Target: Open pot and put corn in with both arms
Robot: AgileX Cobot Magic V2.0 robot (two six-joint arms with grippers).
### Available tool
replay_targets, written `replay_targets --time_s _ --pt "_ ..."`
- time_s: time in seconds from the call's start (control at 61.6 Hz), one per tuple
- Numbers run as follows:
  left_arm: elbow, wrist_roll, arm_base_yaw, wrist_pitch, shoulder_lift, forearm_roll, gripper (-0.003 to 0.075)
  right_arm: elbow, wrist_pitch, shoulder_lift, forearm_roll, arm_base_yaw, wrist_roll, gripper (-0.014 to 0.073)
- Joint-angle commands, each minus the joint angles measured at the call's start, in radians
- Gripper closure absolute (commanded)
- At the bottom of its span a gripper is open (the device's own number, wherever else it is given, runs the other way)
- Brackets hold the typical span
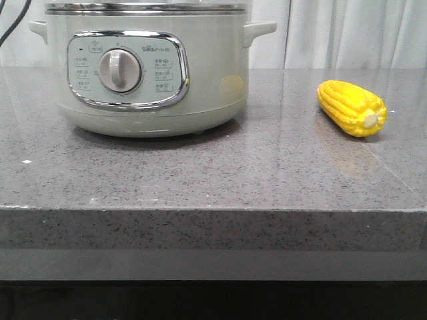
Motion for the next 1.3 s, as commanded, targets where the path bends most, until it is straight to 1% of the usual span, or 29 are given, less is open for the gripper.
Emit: replay_targets --time_s 0.0,0.065,0.162,0.276,0.552,0.746,1.022,1.12,1.282 --pt "-0.034 -0.008 -0.008 -0.056 -0.047 -0.011 0.0341 -0.033 -0.074 0.015 0.0 -0.007 -0.006 0.0046" --pt "-0.034 -0.008 -0.008 -0.056 -0.047 -0.011 0.0393 -0.032 -0.074 0.015 0.0 -0.007 -0.006 0.0046" --pt "-0.034 -0.008 -0.008 -0.056 -0.047 -0.011 0.0448 -0.032 -0.069 0.015 0.0 -0.007 -0.006 0.0046" --pt "-0.034 -0.008 -0.006 -0.056 -0.047 -0.011 0.0482 -0.032 -0.061 0.015 0.0 -0.007 -0.006 0.0046" --pt "-0.034 -0.008 0.002 -0.072 -0.09 0.0 0.0482 -0.032 -0.058 0.015 0.0 -0.007 -0.006 0.0046" --pt "-0.034 -0.008 0.028 -0.074 -0.141 -0.004 0.0482 -0.032 -0.058 0.015 0.0 -0.007 -0.006 0.0046" --pt "-0.034 -0.008 0.032 -0.063 -0.173 -0.002 0.0482 -0.032 -0.058 0.015 0.0 -0.007 -0.006 0.0046" --pt "-0.034 -0.008 0.055 -0.05 -0.175 0.0 0.0482 -0.032 -0.058 0.015 0.0 -0.007 -0.006 0.0046" --pt "-0.034 -0.008 0.141 -0.01 -0.179 0.0 0.0482 -0.032 -0.058 0.017 0.0 -0.007 -0.006 0.0046"
